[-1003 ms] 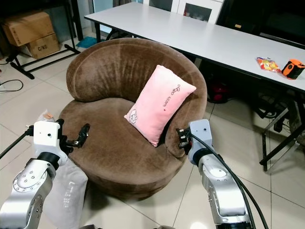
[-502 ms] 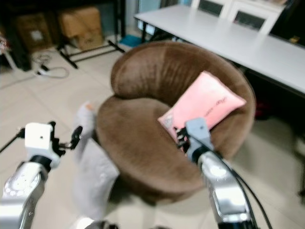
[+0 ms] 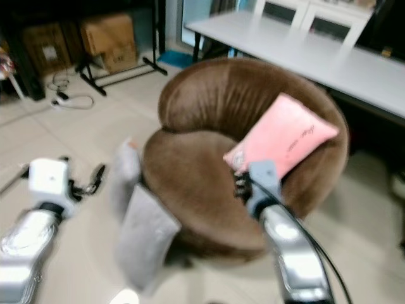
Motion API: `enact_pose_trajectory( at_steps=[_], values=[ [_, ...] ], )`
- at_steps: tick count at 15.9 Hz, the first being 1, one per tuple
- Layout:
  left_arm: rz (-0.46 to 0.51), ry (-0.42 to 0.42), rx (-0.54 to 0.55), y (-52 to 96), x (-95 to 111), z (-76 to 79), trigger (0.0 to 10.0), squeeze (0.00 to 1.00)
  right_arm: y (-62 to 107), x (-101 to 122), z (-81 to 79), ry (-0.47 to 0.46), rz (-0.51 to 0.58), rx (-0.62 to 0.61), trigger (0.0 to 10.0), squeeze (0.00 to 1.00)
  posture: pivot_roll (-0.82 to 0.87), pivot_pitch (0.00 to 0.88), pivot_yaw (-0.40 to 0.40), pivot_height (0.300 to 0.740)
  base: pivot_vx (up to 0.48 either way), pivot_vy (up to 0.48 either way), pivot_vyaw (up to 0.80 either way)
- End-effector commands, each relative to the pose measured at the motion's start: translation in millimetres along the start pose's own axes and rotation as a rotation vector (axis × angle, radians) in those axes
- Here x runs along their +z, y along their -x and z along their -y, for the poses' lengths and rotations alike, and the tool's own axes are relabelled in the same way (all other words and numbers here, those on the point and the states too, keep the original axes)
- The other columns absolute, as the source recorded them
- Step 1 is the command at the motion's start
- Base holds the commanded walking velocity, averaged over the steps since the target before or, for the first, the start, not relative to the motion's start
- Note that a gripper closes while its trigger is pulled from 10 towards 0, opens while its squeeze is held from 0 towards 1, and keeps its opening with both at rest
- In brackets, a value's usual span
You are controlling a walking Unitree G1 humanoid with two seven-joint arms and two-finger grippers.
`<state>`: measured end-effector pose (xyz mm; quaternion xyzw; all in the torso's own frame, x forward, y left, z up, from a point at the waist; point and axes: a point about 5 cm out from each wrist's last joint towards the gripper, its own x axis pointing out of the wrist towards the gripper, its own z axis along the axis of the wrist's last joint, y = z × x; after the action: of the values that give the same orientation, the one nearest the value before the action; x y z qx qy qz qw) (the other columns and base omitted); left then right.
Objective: Move the pillow to the sofa from floor
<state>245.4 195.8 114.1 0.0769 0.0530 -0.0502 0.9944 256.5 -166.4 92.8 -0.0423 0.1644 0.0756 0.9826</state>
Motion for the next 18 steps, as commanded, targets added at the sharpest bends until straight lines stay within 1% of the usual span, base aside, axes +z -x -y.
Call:
enact_pose_trajectory(
  at_steps=[1,3,4,6,10,13,15,18],
  values=[
    [0.012,-0.019,0.016,-0.5,3,-4.9,10.0,0.0,0.0,3,-1.9,-0.019,0.011,0.007,10.0,0.0,-0.03,0.0,-0.084,0.74,0.0,0.39,0.0],
    [0.029,0.01,0.036,-1.6,5,-6.8,10.0,0.0,0.7,4,-4.4,-0.105,0.017,-0.01,10.0,0.0,-0.03,0.0,-0.083,0.74,0.0,0.0,0.0],
    [0.035,0.012,0.03,-1.4,6,-6.2,10.0,0.0,1.7,4,-4.4,-0.119,0.019,-0.01,10.0,0.0,-0.03,0.0,-0.083,0.74,0.0,0.0,0.0],
    [0.066,0.015,0.007,-0.8,10,-2.0,10.0,0.0,4.0,6,-3.2,-0.126,0.038,-0.01,10.0,0.0,-0.03,0.0,-0.082,0.74,0.0,0.0,0.0],
    [0.048,0.028,-0.042,-0.1,8,3.5,10.0,0.0,2.2,10,2.2,-0.101,0.059,-0.037,10.0,0.0,-0.03,0.0,-0.08,0.74,0.0,0.0,0.0],
    [0.033,0.031,-0.04,-0.2,6,2.0,10.0,0.0,0.9,14,1.4,-0.11,0.07,-0.042,10.0,0.0,-0.02,0.0,-0.079,0.74,0.31,0.0,0.71],
    [0.027,0.029,-0.041,-0.5,5,1.3,10.0,0.0,0.1,14,0.6,-0.121,0.073,-0.045,10.0,0.0,-0.02,0.0,-0.078,0.74,0.326,0.0,0.0],
    [0.022,0.032,-0.053,-0.3,5,0.9,10.0,0.0,-0.7,12,0.5,-0.109,0.074,-0.048,10.0,0.0,-0.02,0.0,-0.071,0.74,0.326,0.0,0.0]
  ],
)
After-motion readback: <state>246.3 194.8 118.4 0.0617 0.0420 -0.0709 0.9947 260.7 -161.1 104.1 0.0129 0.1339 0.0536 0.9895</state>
